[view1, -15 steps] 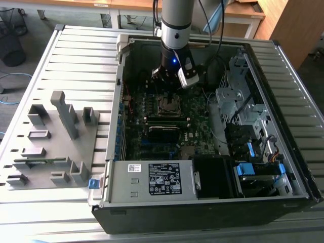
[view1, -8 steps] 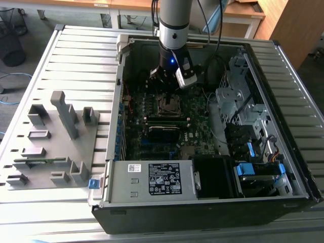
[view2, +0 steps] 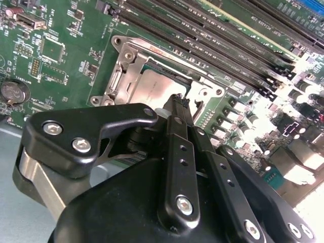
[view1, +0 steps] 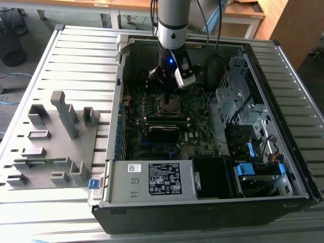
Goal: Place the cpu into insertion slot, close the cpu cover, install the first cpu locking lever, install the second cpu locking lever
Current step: 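Close the cpu cover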
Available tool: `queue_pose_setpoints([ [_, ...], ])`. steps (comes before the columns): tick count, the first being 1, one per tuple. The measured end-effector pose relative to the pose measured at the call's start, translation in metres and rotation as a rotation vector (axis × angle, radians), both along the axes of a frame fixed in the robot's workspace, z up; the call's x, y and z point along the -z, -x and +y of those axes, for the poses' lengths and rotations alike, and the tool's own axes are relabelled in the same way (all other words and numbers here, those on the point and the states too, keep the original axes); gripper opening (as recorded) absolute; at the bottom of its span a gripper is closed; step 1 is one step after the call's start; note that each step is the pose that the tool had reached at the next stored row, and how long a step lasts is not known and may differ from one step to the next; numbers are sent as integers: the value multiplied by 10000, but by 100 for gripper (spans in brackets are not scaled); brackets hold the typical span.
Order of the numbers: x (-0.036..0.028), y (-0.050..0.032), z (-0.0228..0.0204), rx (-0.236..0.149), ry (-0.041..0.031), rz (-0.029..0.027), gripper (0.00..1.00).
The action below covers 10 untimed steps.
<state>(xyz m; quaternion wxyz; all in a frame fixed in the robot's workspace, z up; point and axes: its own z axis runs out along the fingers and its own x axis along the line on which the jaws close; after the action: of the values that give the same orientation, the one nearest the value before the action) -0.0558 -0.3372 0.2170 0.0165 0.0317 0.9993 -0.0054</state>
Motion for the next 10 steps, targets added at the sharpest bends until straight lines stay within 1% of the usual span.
queue_pose_setpoints([
  [8, 1, 12, 0, 0, 1, 2, 10],
  [9, 2, 12, 0, 0, -1, 28, 10],
  [10, 3, 12, 0, 0, -3, 80, 10],
])
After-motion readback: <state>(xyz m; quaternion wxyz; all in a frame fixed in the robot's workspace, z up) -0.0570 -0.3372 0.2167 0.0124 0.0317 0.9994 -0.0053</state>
